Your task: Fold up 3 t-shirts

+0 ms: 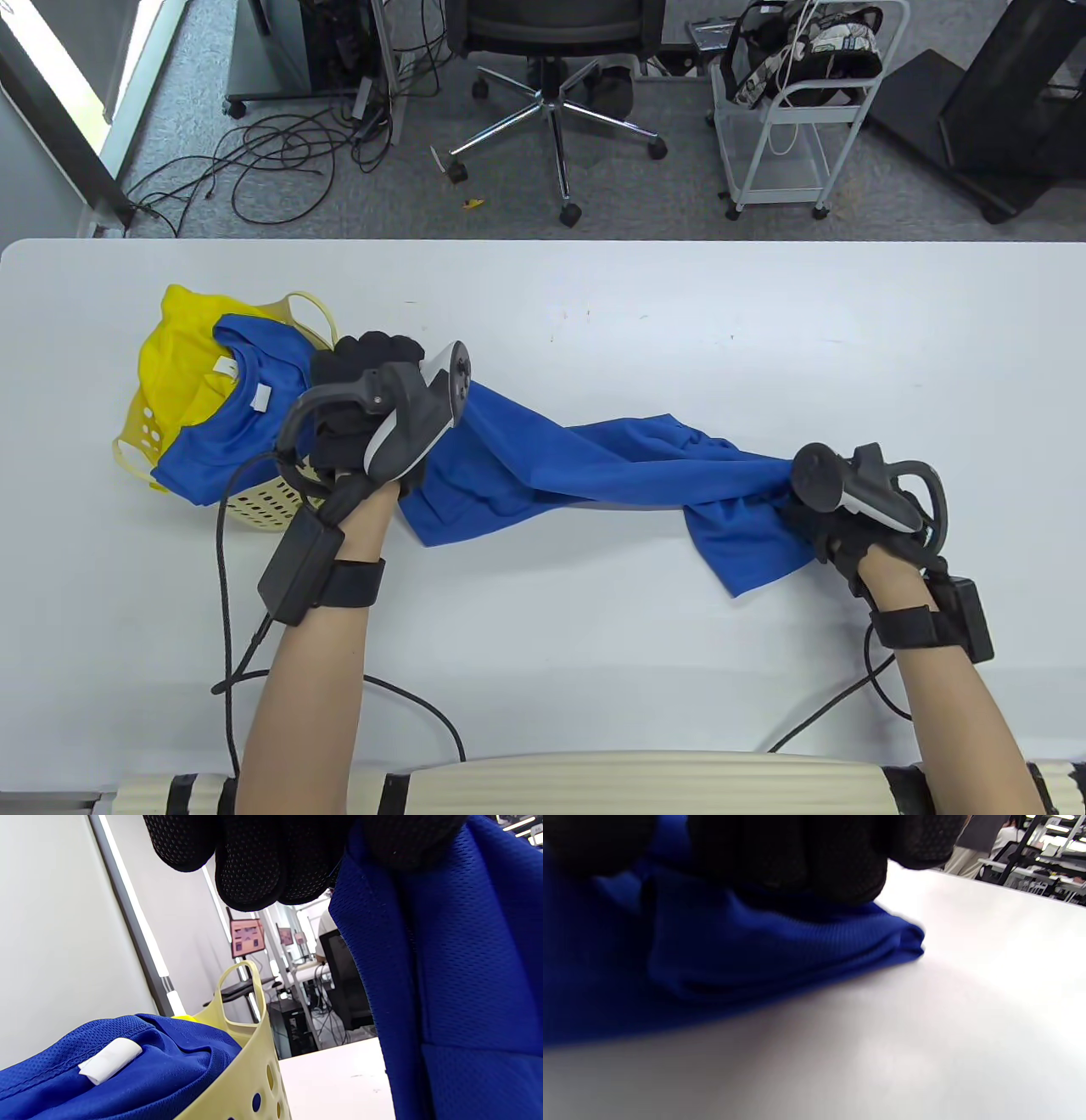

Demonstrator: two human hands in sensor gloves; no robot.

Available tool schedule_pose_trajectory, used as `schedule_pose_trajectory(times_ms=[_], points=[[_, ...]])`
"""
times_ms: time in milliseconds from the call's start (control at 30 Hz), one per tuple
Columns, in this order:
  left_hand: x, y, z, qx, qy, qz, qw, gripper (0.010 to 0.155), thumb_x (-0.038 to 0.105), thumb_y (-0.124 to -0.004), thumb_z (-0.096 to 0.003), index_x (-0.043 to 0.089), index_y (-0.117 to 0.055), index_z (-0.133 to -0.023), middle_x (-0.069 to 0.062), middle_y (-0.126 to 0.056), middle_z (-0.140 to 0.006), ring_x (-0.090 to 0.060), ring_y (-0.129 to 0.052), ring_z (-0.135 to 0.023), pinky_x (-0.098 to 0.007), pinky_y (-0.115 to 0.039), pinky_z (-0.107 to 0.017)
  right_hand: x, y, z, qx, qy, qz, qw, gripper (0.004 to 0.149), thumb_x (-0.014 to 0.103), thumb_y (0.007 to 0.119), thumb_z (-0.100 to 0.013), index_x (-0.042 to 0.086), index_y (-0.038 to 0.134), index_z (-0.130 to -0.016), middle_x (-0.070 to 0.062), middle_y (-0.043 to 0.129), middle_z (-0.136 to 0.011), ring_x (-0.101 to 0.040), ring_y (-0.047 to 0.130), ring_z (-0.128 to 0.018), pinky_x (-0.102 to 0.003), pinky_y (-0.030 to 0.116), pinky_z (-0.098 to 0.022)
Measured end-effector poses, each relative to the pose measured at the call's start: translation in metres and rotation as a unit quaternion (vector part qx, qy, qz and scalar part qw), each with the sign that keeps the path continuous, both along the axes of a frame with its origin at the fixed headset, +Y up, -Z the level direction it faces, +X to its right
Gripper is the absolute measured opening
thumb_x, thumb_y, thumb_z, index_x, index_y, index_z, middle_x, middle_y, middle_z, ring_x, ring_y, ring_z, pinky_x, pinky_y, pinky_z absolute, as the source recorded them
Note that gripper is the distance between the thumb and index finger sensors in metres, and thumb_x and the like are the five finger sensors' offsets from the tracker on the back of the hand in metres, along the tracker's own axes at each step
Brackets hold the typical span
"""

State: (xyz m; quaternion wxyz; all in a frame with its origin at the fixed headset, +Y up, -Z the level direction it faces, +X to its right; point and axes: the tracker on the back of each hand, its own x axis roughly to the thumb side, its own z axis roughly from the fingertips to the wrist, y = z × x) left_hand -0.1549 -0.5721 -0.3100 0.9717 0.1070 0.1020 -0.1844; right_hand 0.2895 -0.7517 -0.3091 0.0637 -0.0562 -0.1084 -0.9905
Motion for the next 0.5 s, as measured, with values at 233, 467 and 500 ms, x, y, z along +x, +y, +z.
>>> schedule_pose_trajectory(times_ms=[233, 467, 500], points=[[0.000, 0.003, 0.012, 0.000, -0.008, -0.009, 1.000, 0.040, 0.050, -0.077, -0.0410, 0.035, -0.080, -0.078, 0.004, -0.085, -0.083, -0.017, -0.091, -0.072, -0.042, -0.068, -0.065, 0.001, -0.009, -0.001, 0.019, -0.021, 0.011, 1.000, 0.040, 0.040, 0.082, -0.039, 0.025, 0.079, -0.076, -0.003, 0.086, -0.069, -0.030, 0.087, -0.061, -0.053, 0.068, -0.053], [0.000, -0.001, 0.016, -0.037, 0.016, -0.063, 0.997, 0.040, 0.049, -0.078, -0.0413, 0.034, -0.081, -0.078, 0.002, -0.086, -0.082, -0.017, -0.092, -0.068, -0.039, -0.070, -0.059, 0.024, 0.024, 0.000, -0.011, -0.051, -0.025, 0.998, 0.039, 0.034, 0.082, -0.039, 0.019, 0.082, -0.075, -0.006, 0.090, -0.061, -0.027, 0.092, -0.051, -0.048, 0.074, -0.049], [0.002, -0.001, 0.016, -0.053, 0.018, -0.071, 0.996, 0.040, 0.049, -0.078, -0.0414, 0.034, -0.080, -0.078, 0.002, -0.086, -0.083, -0.017, -0.091, -0.069, -0.039, -0.070, -0.059, 0.030, 0.029, -0.002, -0.023, -0.062, -0.023, 0.998, 0.039, 0.032, 0.082, -0.039, 0.018, 0.082, -0.075, -0.007, 0.090, -0.060, -0.027, 0.092, -0.049, -0.048, 0.075, -0.047]])
